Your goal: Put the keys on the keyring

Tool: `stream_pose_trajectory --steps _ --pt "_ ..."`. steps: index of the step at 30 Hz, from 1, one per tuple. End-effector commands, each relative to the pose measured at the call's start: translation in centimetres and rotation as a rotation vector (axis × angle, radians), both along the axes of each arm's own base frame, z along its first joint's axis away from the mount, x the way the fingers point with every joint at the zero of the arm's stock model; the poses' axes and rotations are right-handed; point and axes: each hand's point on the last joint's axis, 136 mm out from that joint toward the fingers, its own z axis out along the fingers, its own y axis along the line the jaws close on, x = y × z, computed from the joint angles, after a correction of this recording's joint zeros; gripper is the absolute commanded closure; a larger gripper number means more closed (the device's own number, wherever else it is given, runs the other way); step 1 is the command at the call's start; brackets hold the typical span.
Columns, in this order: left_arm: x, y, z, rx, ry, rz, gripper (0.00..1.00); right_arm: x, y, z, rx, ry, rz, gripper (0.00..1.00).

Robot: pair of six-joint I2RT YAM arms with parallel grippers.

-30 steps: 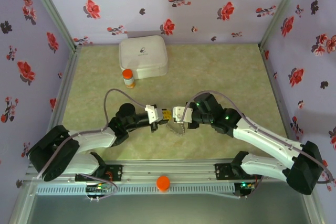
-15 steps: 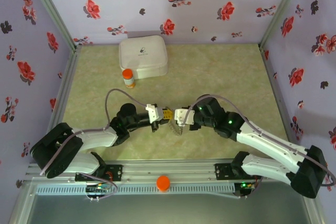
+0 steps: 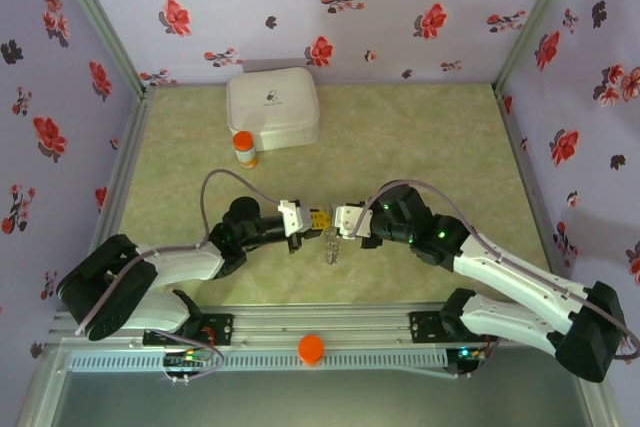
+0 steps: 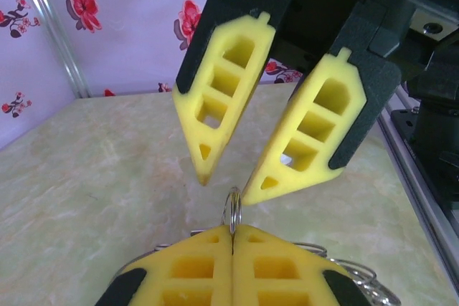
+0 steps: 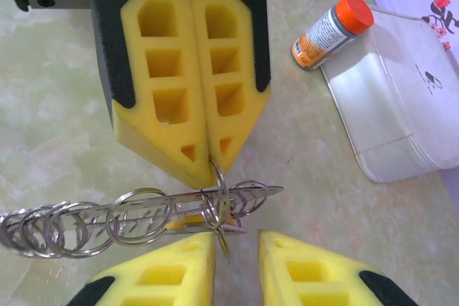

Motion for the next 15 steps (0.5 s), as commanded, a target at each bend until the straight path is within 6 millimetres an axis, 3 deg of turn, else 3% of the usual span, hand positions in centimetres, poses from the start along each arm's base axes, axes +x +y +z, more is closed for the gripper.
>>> stream_pose_trajectory --steps 1,8,15 --pt "-0.3 0.0 2.3 -0.058 -0.049 -0.024 1.0 -0.2 0.2 -0.4 0.0 0.02 0.015 0.82" --pt "0.4 -0.1 2.8 -0.075 -0.009 0.006 1.0 -0.5 -0.3 -1.2 -0.049 0.042 0.012 0.99" --pt "0.8 -0.2 3.6 -0.134 0.035 0.02 1.0 -0.7 0.1 -2.2 -0.068 0.063 0.005 1.0"
